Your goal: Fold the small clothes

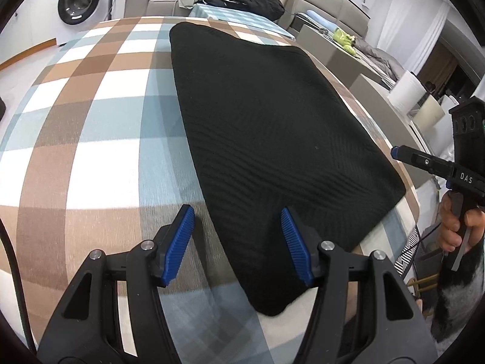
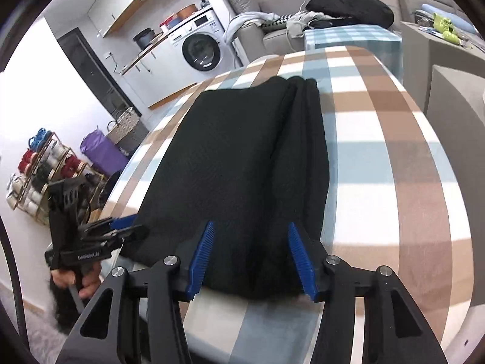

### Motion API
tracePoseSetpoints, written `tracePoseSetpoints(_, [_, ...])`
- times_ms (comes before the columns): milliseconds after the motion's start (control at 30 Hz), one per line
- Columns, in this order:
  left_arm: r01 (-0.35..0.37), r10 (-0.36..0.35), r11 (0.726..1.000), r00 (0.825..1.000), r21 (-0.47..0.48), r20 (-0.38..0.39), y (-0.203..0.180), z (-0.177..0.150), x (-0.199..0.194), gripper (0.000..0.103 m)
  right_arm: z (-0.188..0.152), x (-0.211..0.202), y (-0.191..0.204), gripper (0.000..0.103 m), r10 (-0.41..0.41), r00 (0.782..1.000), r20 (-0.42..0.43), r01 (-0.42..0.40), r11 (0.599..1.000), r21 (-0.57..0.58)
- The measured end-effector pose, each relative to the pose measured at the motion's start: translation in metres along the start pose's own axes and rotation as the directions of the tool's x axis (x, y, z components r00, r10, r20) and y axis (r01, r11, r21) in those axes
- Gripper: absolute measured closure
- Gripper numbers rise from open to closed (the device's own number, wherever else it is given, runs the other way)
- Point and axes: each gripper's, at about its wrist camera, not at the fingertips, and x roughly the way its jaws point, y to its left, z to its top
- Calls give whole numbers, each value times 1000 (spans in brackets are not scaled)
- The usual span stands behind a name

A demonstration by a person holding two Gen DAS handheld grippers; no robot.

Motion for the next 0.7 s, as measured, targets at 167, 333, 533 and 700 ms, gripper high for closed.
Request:
tracePoseSetpoints(167, [-20,20,1000,1000,-4,7,-2,8,4,46,13,25,5,51,8,1000,1,-8,1000,17])
tracePoseSetpoints(333, [-29,29,1000,1000,-2,10,-4,11,5,46,20,51,-3,72,10,999,-52,-4,995,101])
tracePoseSetpoints(533, [-22,22,1000,1000,-12,10,-2,13,7,46,19,49,-2,94,-41,998,-42,44,997,62])
tracePoseSetpoints(700, [-15,15,1000,1000,-27,8,1,14,9,46,15,23,-9,64,-42,999,0,41,996,82])
